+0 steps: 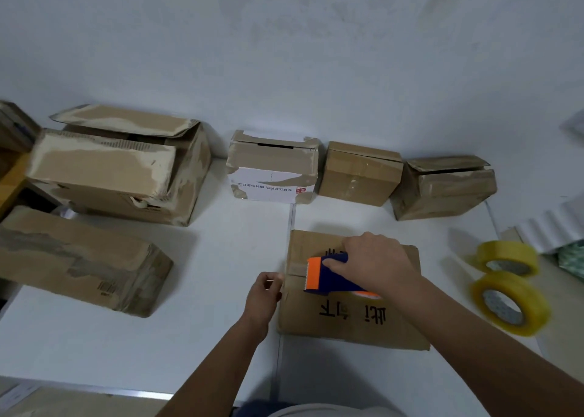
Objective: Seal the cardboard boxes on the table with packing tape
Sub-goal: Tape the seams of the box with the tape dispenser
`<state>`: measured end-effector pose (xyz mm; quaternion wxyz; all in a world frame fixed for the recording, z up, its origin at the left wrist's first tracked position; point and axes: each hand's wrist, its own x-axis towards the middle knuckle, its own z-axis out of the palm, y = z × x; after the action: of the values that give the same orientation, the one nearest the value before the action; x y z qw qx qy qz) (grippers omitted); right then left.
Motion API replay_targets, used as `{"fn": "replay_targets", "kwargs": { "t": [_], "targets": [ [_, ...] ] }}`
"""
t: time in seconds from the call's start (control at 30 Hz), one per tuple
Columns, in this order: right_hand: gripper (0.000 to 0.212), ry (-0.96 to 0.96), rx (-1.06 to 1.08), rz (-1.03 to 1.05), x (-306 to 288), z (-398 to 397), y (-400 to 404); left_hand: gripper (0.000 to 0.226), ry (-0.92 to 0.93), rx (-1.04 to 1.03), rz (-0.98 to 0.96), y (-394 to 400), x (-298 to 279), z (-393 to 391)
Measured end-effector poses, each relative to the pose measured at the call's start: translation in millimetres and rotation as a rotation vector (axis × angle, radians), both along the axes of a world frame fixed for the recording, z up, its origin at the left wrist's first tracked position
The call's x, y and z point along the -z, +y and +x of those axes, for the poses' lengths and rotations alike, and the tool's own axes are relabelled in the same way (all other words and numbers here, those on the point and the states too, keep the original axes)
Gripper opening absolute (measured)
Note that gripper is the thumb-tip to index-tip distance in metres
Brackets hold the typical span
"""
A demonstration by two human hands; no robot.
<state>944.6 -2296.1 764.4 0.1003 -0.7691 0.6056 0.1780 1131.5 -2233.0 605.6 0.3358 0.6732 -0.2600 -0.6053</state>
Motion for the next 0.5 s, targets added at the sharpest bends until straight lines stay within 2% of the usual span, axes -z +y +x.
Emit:
{"fn": "replay_targets", "kwargs": {
  "t": [0.17,0.23,0.3,0.37,0.43,0.5],
  "targets": [
    [0.057,-0.002,-0.012,-0.006,-2.2,1.8,1.3,0.035,-0.229,0.077,0.156,3.5,13.2,1.4],
    [0.057,-0.009,-0.009,-0.005,-3.0,0.9,1.4,0.029,-0.332,0.182,0.081,3.5,13.7,6.7],
    [0.057,-0.015,0.0,0.0,-3.1,-0.3,1.1,0.027,-0.397,0.191,-0.073,4.3,0.1,10.8],
    [0.057,-0.015,0.003,0.006,-2.8,-0.1,0.2,0.034,-0.37,0.217,-0.2,7.8,-20.8,11.6],
    [0.055,-0.014,0.0,0.008,-2.7,1.4,-0.5,0.046,-0.285,0.386,-0.268,14.8,-30.0,6.7],
    [0.054,-0.015,-0.002,0.009,-3.6,2.6,-0.7,0.056,-0.245,0.544,-0.252,24.9,-27.4,1.8]
  ]
}}
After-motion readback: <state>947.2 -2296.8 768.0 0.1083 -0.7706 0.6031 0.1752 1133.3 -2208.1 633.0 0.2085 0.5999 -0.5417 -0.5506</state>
